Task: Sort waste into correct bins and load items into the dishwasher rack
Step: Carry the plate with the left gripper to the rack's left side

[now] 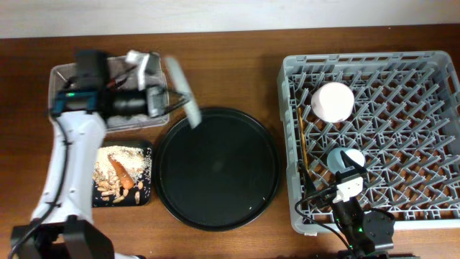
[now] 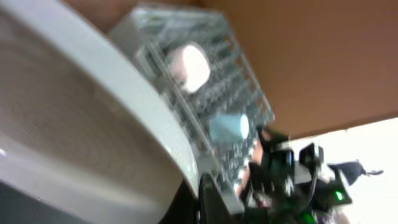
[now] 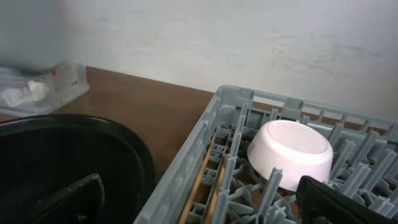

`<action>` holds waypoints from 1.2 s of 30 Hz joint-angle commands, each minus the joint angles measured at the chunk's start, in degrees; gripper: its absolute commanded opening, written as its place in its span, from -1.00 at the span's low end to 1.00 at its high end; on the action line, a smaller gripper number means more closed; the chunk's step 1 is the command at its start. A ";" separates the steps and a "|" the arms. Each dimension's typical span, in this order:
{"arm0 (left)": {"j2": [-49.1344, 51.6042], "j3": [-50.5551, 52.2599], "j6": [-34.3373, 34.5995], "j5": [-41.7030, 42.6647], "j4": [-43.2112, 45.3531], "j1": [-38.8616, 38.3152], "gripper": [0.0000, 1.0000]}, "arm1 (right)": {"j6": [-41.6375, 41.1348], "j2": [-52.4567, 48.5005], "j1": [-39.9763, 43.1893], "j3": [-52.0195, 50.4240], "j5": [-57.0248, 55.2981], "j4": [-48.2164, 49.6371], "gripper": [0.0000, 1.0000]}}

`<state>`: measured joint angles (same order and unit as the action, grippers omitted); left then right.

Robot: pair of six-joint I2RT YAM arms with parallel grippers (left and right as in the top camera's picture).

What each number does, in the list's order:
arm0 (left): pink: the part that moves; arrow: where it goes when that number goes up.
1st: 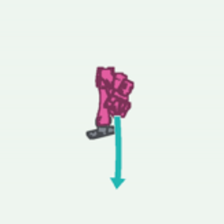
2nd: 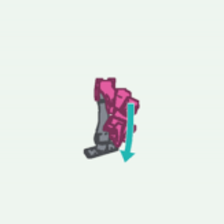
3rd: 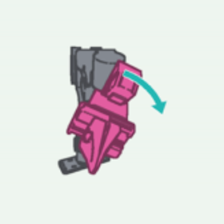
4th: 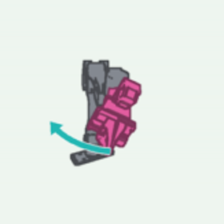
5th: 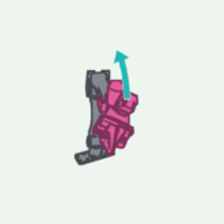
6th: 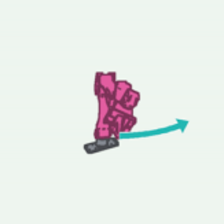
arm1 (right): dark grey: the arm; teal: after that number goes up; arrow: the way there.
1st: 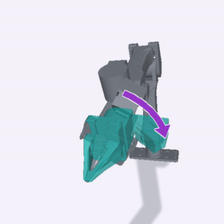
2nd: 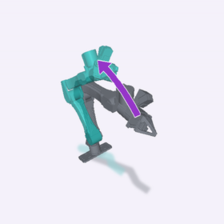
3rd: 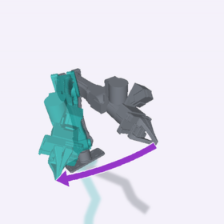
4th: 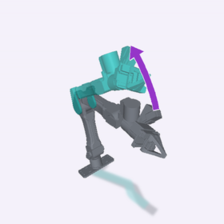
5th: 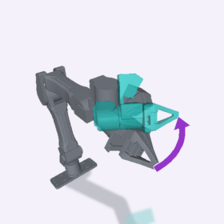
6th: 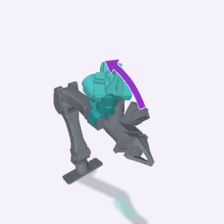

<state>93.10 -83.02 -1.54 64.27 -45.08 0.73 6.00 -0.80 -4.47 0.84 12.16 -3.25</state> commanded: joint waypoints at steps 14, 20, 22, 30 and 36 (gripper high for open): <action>0.98 -0.37 25.29 -19.28 41.00 -35.30 -1.00 | -0.50 0.39 0.37 -0.52 0.74 0.09 0.96; 7.23 -0.37 24.06 -19.15 41.20 -39.67 -1.00 | -0.48 0.39 0.37 -0.52 0.74 0.09 0.96; 9.51 -0.37 24.02 -19.12 41.22 -39.80 -1.00 | -0.50 0.39 0.37 -0.52 0.74 0.09 0.96; 16.31 -0.37 24.02 -20.57 41.33 -38.29 -0.82 | -0.48 0.39 0.37 -0.52 0.74 0.09 0.96; 16.28 -0.52 24.30 -20.37 41.09 -35.50 0.98 | -0.50 0.39 0.37 -0.52 0.74 0.09 0.96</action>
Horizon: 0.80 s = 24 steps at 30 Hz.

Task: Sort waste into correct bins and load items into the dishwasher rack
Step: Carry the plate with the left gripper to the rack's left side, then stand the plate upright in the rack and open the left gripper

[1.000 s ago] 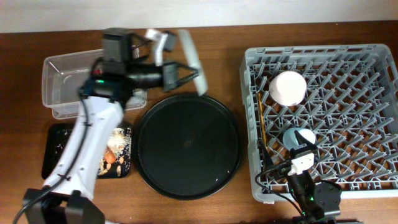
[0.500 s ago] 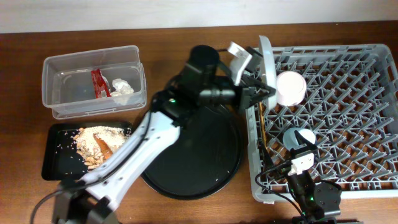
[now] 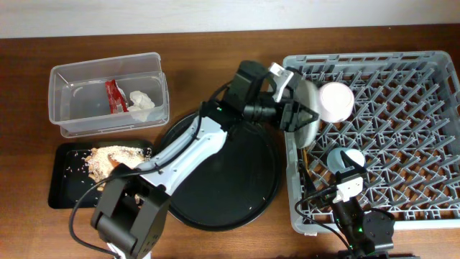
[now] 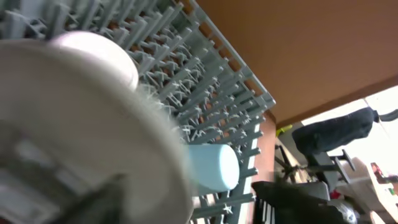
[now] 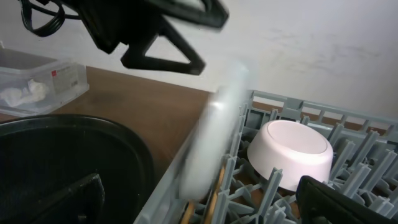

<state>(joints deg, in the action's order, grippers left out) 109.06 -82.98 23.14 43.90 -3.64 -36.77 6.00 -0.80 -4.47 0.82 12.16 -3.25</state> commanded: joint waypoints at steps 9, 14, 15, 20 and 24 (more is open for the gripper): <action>-4.13 -4.37 -5.57 1.75 -16.00 11.63 0.98 | -0.48 0.39 0.37 -0.50 0.74 0.09 0.96; -12.15 -4.63 -13.97 -7.82 -28.96 14.19 0.98 | -0.50 0.39 0.37 -0.50 0.74 0.09 0.96; -13.88 -4.63 -14.08 -11.32 -30.95 14.19 0.98 | -0.48 0.39 0.37 -0.50 0.74 0.09 0.96; -23.04 -4.63 -14.03 -19.32 -35.87 13.42 0.98 | -0.48 0.39 0.37 -0.50 0.74 0.09 0.96; -27.63 -4.61 -14.14 -26.69 -37.27 14.27 0.98 | -0.50 0.39 0.37 -0.50 0.74 0.09 0.96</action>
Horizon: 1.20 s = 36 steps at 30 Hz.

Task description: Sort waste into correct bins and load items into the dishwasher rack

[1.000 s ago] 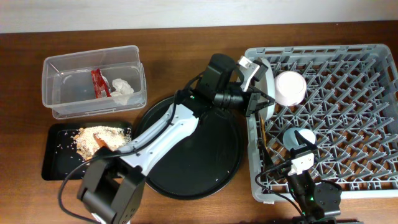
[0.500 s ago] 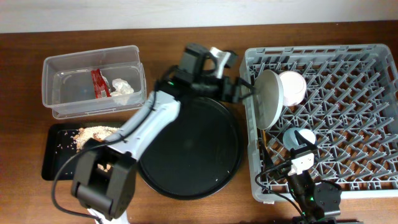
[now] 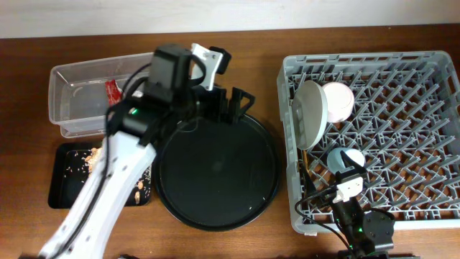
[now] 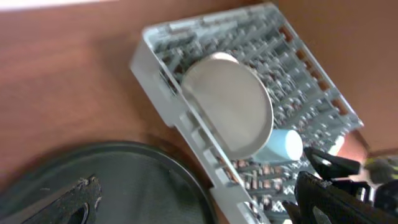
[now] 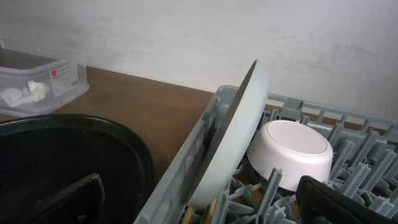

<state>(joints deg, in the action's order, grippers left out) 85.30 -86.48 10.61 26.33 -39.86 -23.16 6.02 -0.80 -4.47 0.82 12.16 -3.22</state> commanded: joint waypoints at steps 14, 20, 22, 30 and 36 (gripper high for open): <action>-23.10 -1.11 -23.10 -20.85 -12.24 10.34 0.98 | -0.52 0.39 0.37 -0.50 0.74 0.07 0.97; -27.30 0.66 -27.21 -27.54 -16.55 10.45 0.98 | -0.50 0.39 0.37 -0.50 0.74 0.07 0.96; -29.40 3.52 -27.23 -29.40 -15.08 10.64 0.98 | -0.52 0.39 0.37 -0.50 0.74 0.07 0.96; -46.62 30.32 -28.48 -29.73 6.51 12.46 0.98 | -0.52 0.39 0.37 -0.50 0.74 0.07 0.96; -63.12 54.66 -28.50 -28.76 24.61 13.22 0.98 | -0.52 0.39 0.37 -0.50 0.74 0.07 0.96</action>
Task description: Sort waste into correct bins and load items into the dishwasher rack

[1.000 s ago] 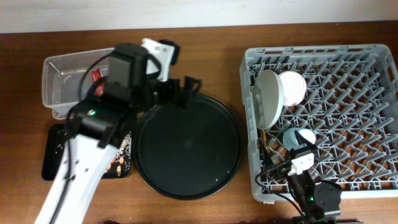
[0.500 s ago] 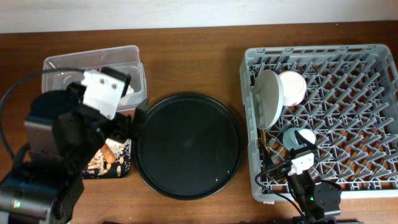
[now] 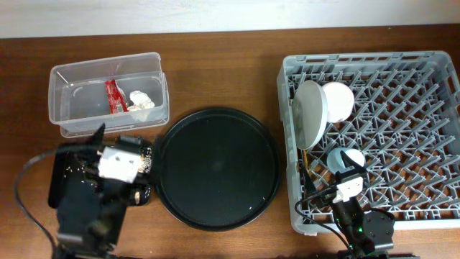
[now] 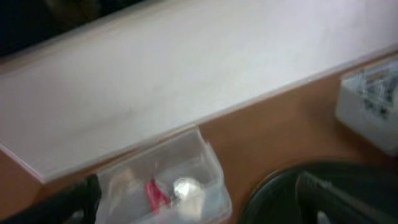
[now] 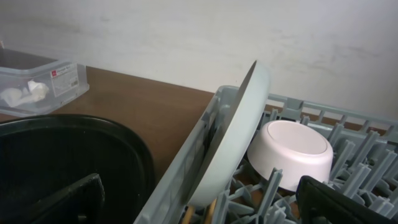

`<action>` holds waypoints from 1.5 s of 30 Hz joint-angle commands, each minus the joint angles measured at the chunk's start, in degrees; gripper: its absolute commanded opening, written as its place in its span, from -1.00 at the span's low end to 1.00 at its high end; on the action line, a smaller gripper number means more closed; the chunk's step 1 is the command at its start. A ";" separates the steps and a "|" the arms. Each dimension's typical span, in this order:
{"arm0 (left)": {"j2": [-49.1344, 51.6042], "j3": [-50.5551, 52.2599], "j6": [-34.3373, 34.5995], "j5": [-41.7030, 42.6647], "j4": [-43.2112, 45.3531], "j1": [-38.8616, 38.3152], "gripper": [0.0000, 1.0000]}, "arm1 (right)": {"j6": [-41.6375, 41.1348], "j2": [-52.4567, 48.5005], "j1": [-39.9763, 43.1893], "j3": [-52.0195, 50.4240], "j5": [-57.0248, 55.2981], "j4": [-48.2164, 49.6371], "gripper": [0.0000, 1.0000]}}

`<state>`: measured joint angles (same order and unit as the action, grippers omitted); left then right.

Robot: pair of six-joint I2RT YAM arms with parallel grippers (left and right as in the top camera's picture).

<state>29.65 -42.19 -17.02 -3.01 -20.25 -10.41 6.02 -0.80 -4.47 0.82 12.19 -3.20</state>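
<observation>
A grey plate [image 3: 309, 119] stands on edge in the left side of the grey dishwasher rack [image 3: 431, 65], leaning against a white bowl [image 3: 338, 101]; the right wrist view shows the same plate [image 5: 233, 140] and bowl [image 5: 289, 152]. A light blue cup [image 3: 346, 157] and wooden chopsticks [image 3: 302, 147] also sit in the rack. My left gripper [image 4: 199, 211] is open and empty, facing the clear bin [image 4: 161, 186]; the arm is low on the left. My right gripper [image 5: 199, 208] is open and empty at the rack's near left corner.
The clear bin [image 3: 108, 101] holds a red wrapper [image 3: 115, 97] and crumpled white paper [image 3: 140, 101]. A round black tray [image 3: 215, 165] lies mid-table. A small black tray with food scraps [image 3: 61, 180] is partly hidden under my left arm.
My left arm has moved from over the round tray's far edge back to the lower left, above the small food tray. Its gripper is still open. The plate and right arm are unchanged.
My left gripper first held the grey plate beside the clear bin. Then it held the plate at the rack's left edge. After that the plate stood in the rack and the gripper was open over the round tray. Now the arm is back at the left.
</observation>
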 commanded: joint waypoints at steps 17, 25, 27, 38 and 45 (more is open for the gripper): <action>-29.38 41.72 -0.42 2.38 19.87 0.52 0.98 | -0.52 0.39 0.37 -0.50 0.72 0.04 0.96; -28.98 41.66 -0.44 2.36 15.45 0.52 0.98 | -0.52 0.39 0.37 -0.50 0.72 0.04 0.96; -28.98 41.66 -0.44 2.36 15.45 0.52 0.98 | -0.52 0.39 0.37 -0.50 0.72 0.04 0.96; -28.98 41.66 -0.44 2.36 15.45 0.52 0.98 | -0.50 0.39 0.37 -0.50 0.72 0.04 0.97; -28.98 41.66 -0.44 2.36 15.45 0.52 0.98 | -0.52 0.39 0.37 -0.50 0.72 0.04 0.97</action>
<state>0.91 -0.62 -17.17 -1.48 -4.47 -10.31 6.02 -0.80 -4.47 0.82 12.16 -3.18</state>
